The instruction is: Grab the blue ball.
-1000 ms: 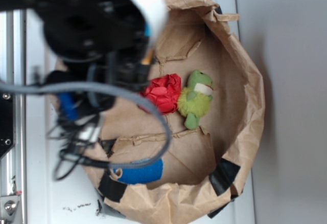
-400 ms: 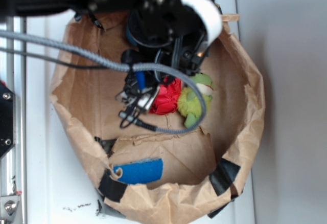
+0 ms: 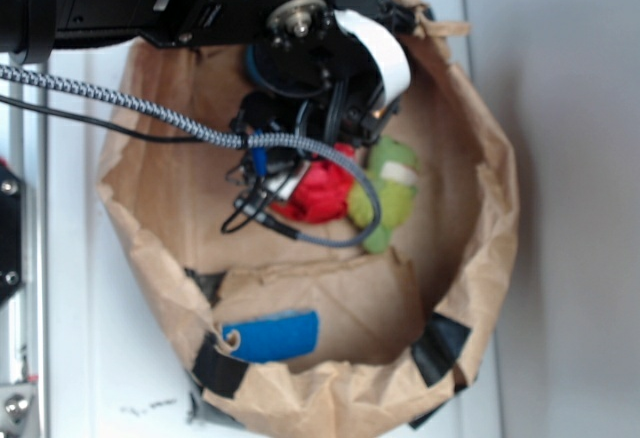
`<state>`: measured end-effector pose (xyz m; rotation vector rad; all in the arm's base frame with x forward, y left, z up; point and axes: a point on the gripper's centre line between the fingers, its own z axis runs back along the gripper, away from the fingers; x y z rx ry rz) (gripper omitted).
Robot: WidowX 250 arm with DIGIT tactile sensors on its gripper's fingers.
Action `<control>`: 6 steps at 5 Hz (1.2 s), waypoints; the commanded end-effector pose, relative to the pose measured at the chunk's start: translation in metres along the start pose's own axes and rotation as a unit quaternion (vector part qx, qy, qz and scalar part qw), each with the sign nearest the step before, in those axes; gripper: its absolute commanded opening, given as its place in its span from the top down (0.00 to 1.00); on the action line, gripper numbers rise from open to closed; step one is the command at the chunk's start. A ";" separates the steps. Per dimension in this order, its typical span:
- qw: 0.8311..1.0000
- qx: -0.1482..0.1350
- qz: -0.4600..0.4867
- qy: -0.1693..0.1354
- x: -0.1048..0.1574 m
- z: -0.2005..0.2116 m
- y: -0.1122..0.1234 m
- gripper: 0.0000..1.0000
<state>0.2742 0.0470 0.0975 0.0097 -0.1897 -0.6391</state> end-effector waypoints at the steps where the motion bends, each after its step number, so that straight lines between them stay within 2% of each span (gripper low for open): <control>1: 0.998 0.024 -0.047 -0.015 -0.012 0.013 0.009 0.00; 2: 0.995 0.071 -0.071 0.006 -0.023 -0.001 0.014 0.00; 3: 0.992 0.073 -0.106 -0.004 -0.030 0.007 0.007 0.00; 6: 0.992 0.073 -0.106 -0.004 -0.030 0.007 0.007 0.00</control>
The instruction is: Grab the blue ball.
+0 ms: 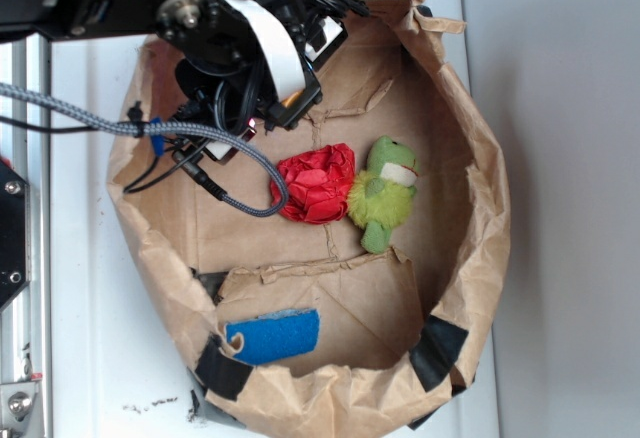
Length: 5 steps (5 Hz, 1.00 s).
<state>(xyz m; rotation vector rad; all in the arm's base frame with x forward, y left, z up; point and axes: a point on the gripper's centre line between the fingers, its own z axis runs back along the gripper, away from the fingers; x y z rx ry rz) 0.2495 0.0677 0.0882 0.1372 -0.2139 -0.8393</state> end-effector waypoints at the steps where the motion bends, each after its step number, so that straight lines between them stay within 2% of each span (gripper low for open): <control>1: 0.999 0.043 -0.001 0.021 -0.003 0.005 0.012 0.00; 3: 0.998 0.040 -0.022 0.043 -0.023 0.000 0.020 0.00; 5: 0.997 0.063 -0.026 0.036 -0.025 -0.030 0.025 0.00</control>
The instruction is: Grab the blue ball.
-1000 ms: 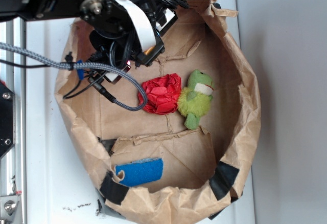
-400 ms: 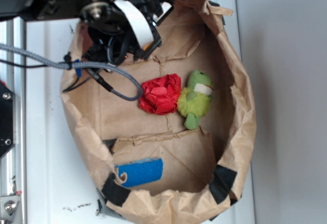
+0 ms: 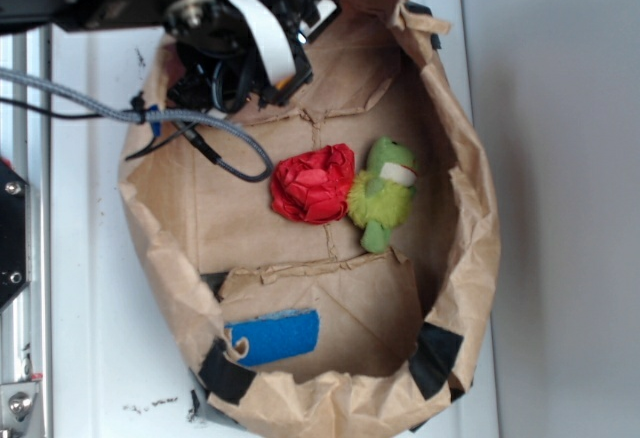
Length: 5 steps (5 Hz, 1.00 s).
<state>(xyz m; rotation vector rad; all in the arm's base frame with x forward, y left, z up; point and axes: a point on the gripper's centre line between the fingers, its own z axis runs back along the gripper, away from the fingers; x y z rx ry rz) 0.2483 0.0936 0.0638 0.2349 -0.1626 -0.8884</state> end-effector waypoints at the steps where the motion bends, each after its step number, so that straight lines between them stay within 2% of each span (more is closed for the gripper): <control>1: 0.999 0.040 0.001 -0.004 0.001 -0.011 0.013 0.00; 2: 0.999 0.039 0.008 -0.011 0.007 -0.011 0.017 0.00; 3: 0.998 0.059 0.010 -0.012 0.011 -0.024 0.021 0.00; 4: 0.997 0.069 0.014 -0.025 0.011 -0.024 0.024 1.00; 5: 0.997 0.064 0.024 -0.030 0.014 -0.020 0.027 1.00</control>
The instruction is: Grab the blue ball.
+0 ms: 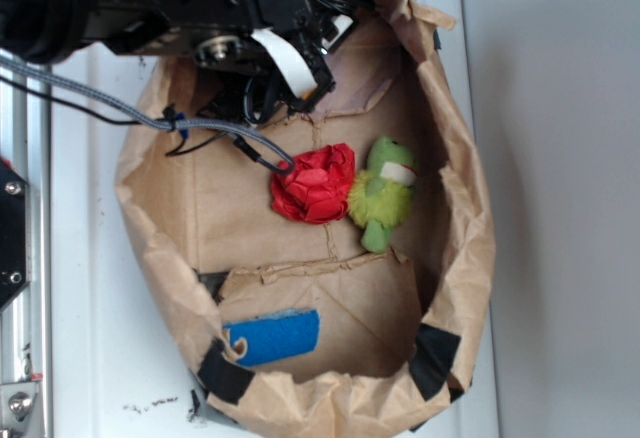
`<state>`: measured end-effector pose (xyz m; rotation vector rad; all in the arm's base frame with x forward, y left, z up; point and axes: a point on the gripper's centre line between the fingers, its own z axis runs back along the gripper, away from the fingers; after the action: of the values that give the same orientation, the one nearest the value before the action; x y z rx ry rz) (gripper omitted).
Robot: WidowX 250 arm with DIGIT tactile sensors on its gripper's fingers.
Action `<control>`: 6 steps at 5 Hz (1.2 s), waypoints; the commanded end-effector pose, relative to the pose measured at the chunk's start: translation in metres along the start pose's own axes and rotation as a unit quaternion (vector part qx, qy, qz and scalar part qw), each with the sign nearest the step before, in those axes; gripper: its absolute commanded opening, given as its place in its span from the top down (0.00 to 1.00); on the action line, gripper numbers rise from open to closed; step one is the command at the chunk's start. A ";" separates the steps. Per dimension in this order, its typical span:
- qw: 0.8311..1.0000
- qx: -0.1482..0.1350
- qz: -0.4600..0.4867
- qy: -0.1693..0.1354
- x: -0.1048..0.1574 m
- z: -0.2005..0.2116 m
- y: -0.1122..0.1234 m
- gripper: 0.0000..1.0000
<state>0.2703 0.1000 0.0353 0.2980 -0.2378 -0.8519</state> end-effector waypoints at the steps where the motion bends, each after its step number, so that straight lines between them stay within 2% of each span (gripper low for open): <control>1: 1.000 0.021 0.011 -0.016 0.010 0.013 0.017 1.00; 2: 0.999 0.010 0.013 -0.028 0.011 0.022 0.017 1.00; 3: 0.998 -0.017 0.016 -0.056 0.014 0.044 0.016 1.00; 4: 0.989 -0.078 0.053 -0.114 0.022 0.088 0.019 1.00; 5: 0.971 -0.113 0.111 -0.180 0.024 0.121 0.023 1.00; 6: 0.959 -0.134 0.128 -0.212 0.029 0.143 0.023 1.00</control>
<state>0.2550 0.0542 0.1555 -0.2382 -0.4835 -0.6814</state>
